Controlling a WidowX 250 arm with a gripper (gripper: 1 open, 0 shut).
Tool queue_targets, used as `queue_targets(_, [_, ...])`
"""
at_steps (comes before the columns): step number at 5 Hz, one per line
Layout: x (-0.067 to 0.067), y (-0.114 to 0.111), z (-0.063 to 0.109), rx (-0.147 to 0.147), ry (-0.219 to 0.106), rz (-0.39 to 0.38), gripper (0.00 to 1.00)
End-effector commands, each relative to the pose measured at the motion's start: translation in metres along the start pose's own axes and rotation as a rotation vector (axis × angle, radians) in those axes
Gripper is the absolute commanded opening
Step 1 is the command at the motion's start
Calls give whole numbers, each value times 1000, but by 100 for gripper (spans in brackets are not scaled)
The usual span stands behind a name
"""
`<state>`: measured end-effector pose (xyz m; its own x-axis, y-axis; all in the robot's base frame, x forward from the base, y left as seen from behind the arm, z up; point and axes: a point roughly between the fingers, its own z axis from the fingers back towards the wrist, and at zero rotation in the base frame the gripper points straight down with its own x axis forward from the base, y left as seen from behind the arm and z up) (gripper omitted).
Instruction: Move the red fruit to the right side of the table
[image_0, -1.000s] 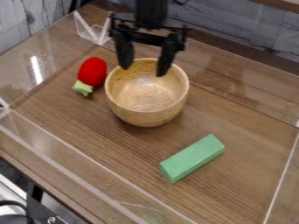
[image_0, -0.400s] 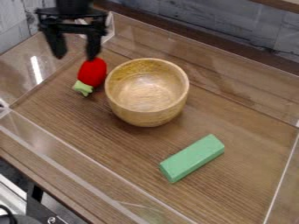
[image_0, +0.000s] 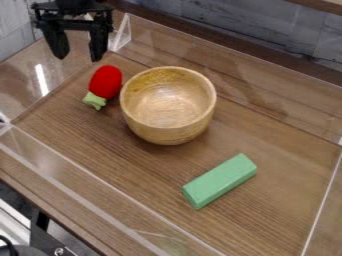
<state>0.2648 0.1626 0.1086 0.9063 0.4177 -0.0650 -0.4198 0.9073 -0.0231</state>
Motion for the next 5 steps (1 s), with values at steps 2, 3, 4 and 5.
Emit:
queue_targets(2, [17, -1, 0, 17, -43, 11, 100])
queue_targets(3, [22, -4, -7, 20, -43, 8, 100])
queue_targets(4, [28, 3, -16, 18, -47, 45, 100])
queue_targets(5, [32, 12, -24, 16, -50, 72, 100])
